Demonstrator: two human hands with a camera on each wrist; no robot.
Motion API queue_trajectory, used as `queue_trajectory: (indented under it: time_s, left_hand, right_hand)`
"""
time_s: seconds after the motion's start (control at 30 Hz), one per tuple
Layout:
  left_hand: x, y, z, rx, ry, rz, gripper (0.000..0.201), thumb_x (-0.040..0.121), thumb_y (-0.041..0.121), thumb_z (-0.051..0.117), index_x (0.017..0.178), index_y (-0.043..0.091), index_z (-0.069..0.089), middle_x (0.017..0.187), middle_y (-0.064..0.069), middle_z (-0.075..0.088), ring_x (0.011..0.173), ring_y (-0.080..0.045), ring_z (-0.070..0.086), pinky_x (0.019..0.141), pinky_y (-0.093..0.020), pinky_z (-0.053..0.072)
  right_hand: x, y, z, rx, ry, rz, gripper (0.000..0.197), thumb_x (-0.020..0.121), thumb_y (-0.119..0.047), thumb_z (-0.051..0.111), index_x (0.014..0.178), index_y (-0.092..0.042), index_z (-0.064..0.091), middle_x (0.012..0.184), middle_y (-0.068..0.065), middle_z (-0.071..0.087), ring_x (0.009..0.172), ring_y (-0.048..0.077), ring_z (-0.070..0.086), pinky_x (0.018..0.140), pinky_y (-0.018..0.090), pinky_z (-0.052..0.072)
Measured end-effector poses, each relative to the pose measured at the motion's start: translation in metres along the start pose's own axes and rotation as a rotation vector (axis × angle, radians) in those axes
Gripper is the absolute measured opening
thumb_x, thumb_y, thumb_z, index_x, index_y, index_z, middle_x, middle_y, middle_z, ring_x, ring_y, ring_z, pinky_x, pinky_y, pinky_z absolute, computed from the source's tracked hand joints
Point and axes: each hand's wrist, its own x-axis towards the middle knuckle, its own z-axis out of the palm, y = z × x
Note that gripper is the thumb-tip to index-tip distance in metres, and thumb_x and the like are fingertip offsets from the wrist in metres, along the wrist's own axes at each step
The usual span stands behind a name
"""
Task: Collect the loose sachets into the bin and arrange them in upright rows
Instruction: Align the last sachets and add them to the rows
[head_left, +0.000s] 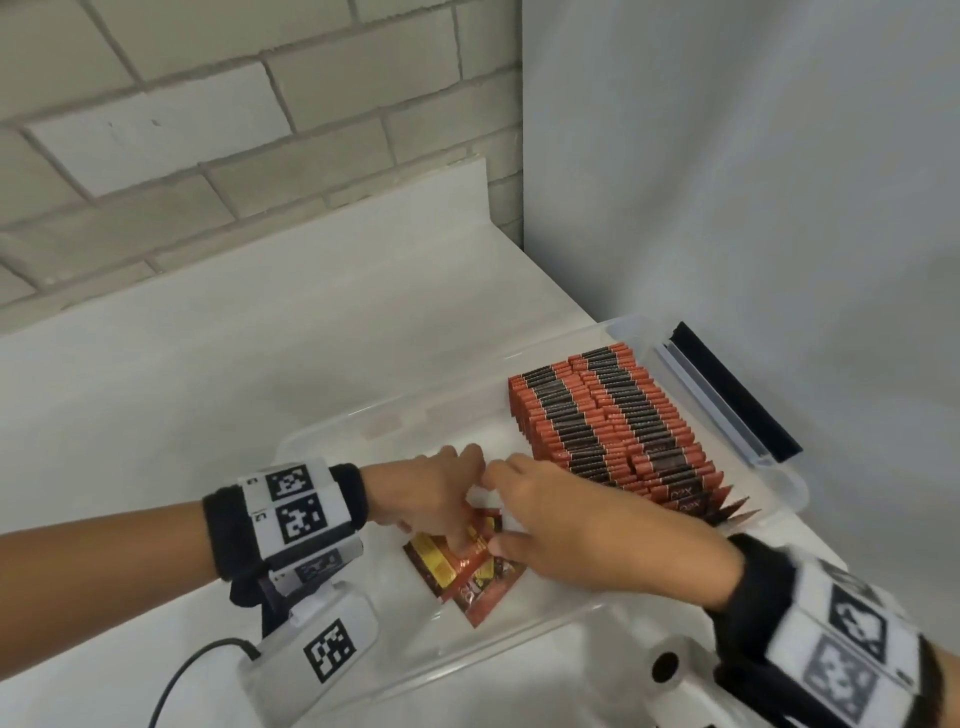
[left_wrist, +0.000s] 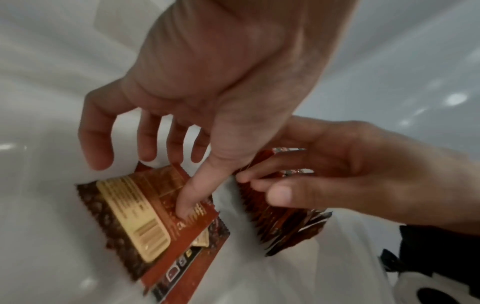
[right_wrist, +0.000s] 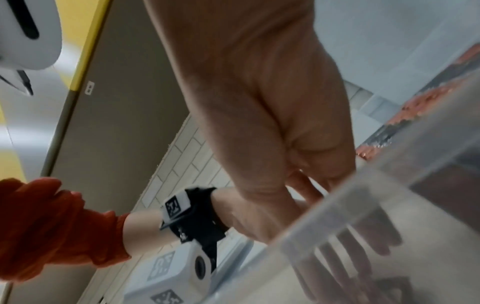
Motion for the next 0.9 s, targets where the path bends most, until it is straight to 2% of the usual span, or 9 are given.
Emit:
queue_trajectory:
  time_s: [0.13,0.2,0.3,0.33,0.4,0.47,0.63,0.77,0.9]
  left_hand:
    - [-0.005,-0.001,0.007,-0.094,-0.089,-0.027,0.055,0.08,0.011,0.074,0.113,0.019,0.031,0.112,-0.004,0.056,0.097,-0.018,0.059,0.071,-0.025,0.053]
    - [-0.005,-0.003,0.008,-0.083,-0.118,-0.026,0.047,0.08,0.01,0.074,0.113,0.015,0.041,0.111,-0.006,0.059,0.093,-0.017,0.059,0.075,-0.026,0.053]
    - [-0.007,-0.005,0.01,-0.084,-0.176,-0.011,0.029,0.079,0.006,0.074,0.103,0.01,0.058,0.094,-0.003,0.058,0.078,-0.013,0.057,0.071,-0.024,0.054]
    - [-0.008,-0.006,0.011,-0.079,-0.179,-0.005,0.029,0.078,0.006,0.075,0.102,0.009,0.059,0.094,-0.003,0.057,0.079,-0.014,0.059,0.07,-0.023,0.054]
    - [-0.01,-0.008,0.012,-0.067,-0.16,0.004,0.038,0.079,0.003,0.074,0.112,0.007,0.057,0.11,-0.007,0.057,0.097,-0.021,0.062,0.076,-0.026,0.056]
    - [-0.011,-0.01,0.012,-0.084,-0.141,0.01,0.04,0.077,0.001,0.074,0.112,0.011,0.056,0.117,-0.007,0.054,0.106,-0.024,0.06,0.082,-0.029,0.057]
    - [-0.013,-0.015,0.006,-0.117,-0.185,0.034,0.031,0.077,0.004,0.076,0.086,0.022,0.053,0.101,-0.005,0.062,0.085,-0.016,0.061,0.076,-0.026,0.055]
    - [-0.021,-0.014,-0.009,-0.153,-0.183,0.061,0.031,0.078,0.009,0.076,0.099,0.021,0.055,0.098,-0.004,0.067,0.079,-0.01,0.062,0.076,-0.023,0.052]
    - [-0.038,-0.013,-0.04,-0.243,-0.105,0.163,0.032,0.077,0.014,0.077,0.103,0.022,0.061,0.094,-0.002,0.074,0.079,-0.007,0.063,0.09,-0.029,0.049]
  right_hand:
    - [0.012,-0.007,0.015,-0.114,-0.157,0.067,0.054,0.099,-0.023,0.049,0.144,-0.009,0.023,0.132,0.011,0.041,0.116,0.027,0.052,0.091,0.034,0.046]
    - [0.014,-0.008,0.02,-0.149,-0.201,0.074,0.055,0.097,-0.025,0.051,0.142,-0.008,0.024,0.131,0.013,0.04,0.114,0.028,0.051,0.085,0.032,0.043]
    - [0.018,-0.007,0.024,-0.167,-0.245,0.082,0.056,0.095,-0.026,0.055,0.139,-0.007,0.026,0.129,0.015,0.037,0.111,0.03,0.052,0.076,0.03,0.04]
    - [0.018,-0.006,0.024,-0.161,-0.265,0.088,0.058,0.094,-0.027,0.057,0.139,-0.007,0.026,0.13,0.014,0.037,0.11,0.03,0.053,0.074,0.029,0.039]
    - [0.019,-0.005,0.025,-0.138,-0.281,0.098,0.063,0.093,-0.031,0.059,0.14,-0.008,0.025,0.13,0.013,0.037,0.108,0.028,0.055,0.072,0.029,0.04]
    - [0.02,-0.004,0.026,-0.106,-0.274,0.102,0.065,0.092,-0.033,0.061,0.14,-0.008,0.026,0.131,0.012,0.037,0.109,0.027,0.055,0.073,0.028,0.041]
    - [0.021,-0.001,0.023,0.039,-0.292,0.054,0.054,0.089,-0.039,0.064,0.131,-0.011,0.047,0.126,0.008,0.052,0.099,0.017,0.054,0.073,0.021,0.043]
    - [0.016,0.003,0.018,0.2,-0.222,0.023,0.047,0.09,-0.032,0.065,0.131,-0.017,0.049,0.126,0.0,0.059,0.104,0.014,0.057,0.088,0.022,0.046]
    - [0.008,0.013,0.003,0.566,-0.042,-0.007,0.02,0.087,-0.019,0.069,0.103,-0.018,0.057,0.104,0.005,0.067,0.096,0.02,0.067,0.086,0.034,0.056]
